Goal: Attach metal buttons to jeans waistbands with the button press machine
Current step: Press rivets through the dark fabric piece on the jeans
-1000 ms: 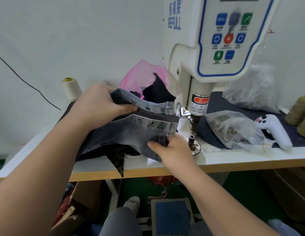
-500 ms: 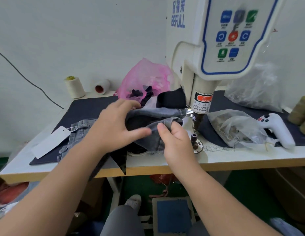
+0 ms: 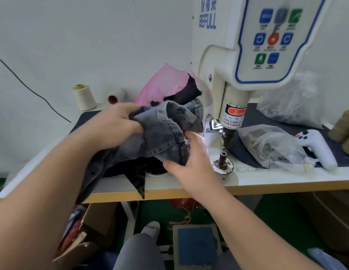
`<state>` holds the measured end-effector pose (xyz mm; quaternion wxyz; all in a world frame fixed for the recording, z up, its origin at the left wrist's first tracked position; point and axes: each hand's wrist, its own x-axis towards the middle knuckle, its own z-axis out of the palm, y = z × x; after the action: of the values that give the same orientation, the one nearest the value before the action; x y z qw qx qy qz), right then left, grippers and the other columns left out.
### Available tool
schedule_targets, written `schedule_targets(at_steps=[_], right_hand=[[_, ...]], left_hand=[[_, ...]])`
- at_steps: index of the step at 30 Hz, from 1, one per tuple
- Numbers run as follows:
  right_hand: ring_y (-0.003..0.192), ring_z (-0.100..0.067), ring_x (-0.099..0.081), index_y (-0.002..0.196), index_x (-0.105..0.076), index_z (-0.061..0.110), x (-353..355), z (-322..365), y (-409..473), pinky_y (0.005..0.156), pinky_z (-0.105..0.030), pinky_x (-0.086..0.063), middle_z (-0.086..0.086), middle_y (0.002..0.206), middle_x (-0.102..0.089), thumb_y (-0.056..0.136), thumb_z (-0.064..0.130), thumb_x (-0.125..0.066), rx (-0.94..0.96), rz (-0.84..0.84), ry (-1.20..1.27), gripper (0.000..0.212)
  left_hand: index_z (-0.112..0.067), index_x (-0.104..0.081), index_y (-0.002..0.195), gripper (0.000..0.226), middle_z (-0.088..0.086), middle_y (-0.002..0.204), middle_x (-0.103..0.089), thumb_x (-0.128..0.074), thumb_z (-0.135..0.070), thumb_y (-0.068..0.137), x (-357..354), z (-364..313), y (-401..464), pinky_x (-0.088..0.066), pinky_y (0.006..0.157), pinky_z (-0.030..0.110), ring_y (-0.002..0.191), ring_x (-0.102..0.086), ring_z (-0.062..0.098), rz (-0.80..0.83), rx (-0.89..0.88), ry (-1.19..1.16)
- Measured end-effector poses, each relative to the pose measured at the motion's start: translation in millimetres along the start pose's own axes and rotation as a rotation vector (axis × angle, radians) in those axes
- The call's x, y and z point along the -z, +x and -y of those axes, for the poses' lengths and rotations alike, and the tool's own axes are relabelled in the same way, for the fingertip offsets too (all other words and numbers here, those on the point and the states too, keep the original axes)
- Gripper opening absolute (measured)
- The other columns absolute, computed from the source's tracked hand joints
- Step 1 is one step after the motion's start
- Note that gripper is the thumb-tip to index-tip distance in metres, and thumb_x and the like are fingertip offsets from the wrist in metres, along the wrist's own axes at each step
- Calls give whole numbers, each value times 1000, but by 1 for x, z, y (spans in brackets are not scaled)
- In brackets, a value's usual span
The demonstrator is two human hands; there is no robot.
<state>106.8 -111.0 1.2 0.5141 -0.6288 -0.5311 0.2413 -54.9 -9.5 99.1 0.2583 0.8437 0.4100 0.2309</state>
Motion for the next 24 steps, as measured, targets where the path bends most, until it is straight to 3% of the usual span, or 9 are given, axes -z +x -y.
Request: schedule_targets(at_steps=[2, 5, 7, 10, 12, 16, 18, 20, 24], right_hand=[[127, -12, -43, 128, -38, 42, -4, 1, 3, 102, -33, -42, 12, 131, -45, 72, 30, -81, -8, 36, -14, 72], [104, 6, -60, 114, -45, 44, -9, 0, 8, 84, -14, -50, 21, 111, -62, 71, 28, -85, -55, 120, 133, 60], [96, 8, -63, 112, -52, 39, -11, -1, 11, 79, -12, -50, 21, 105, -68, 77, 27, -82, -52, 144, 141, 48], [93, -10, -67, 97, -59, 21, -13, 1, 16, 80, -32, -55, 6, 96, -70, 87, 23, -73, -34, 90, 176, 18], [94, -26, -66, 95, -58, 11, -13, 3, 17, 86, -51, -55, -7, 97, -69, 91, 22, -67, -40, 69, 197, 15], [93, -31, -68, 97, -65, 12, -11, 3, 21, 87, -54, -55, -10, 96, -71, 95, 16, -63, -72, 45, 250, 5], [91, -28, -69, 96, -67, 14, -12, 3, 22, 86, -50, -57, -8, 94, -73, 95, 14, -62, -97, 31, 284, 5], [91, -28, -70, 97, -68, 15, -13, 3, 22, 87, -50, -57, -8, 94, -74, 95, 13, -62, -123, 22, 326, 7], [93, -29, -71, 101, -68, 15, -14, 2, 24, 89, -54, -56, -7, 96, -75, 95, 13, -61, -144, 17, 389, 10]], left_hand=[[-35, -69, 82, 28, -9, 71, -70, -56, -27, 59, 10, -10, 4, -50, 70, 33, 78, -66, 15, -27, 13, -14], [-29, -69, 77, 29, -10, 64, -68, -54, -29, 52, 21, -20, 12, -46, 59, 30, 68, -63, 13, -45, 79, 33], [-22, -68, 75, 30, -7, 59, -67, -54, -29, 50, 27, -22, 18, -44, 57, 28, 59, -60, 12, -26, 128, 74], [-21, -70, 76, 21, -5, 64, -71, -63, -29, 57, 34, -18, 28, -48, 61, 28, 64, -65, 16, 19, 182, 137], [-22, -70, 83, 15, -3, 74, -71, -70, -25, 68, 31, -11, 35, -42, 59, 25, 72, -63, 15, -9, 186, 272], [-22, -58, 121, 50, 11, 120, -60, -73, -39, 77, 7, 10, 36, -42, 81, 37, 110, -55, 33, -169, 190, 658], [-17, -53, 119, 51, 15, 118, -56, -70, -46, 80, -12, 15, 26, -40, 83, 42, 111, -54, 36, -304, 187, 812], [-15, -52, 102, 32, 15, 101, -62, -63, -42, 87, -31, 16, 15, -36, 73, 39, 95, -60, 36, -404, 143, 800], [-17, -57, 90, 31, 8, 93, -64, -42, -43, 98, -55, 25, -5, -33, 72, 37, 94, -59, 34, -385, 116, 623]])
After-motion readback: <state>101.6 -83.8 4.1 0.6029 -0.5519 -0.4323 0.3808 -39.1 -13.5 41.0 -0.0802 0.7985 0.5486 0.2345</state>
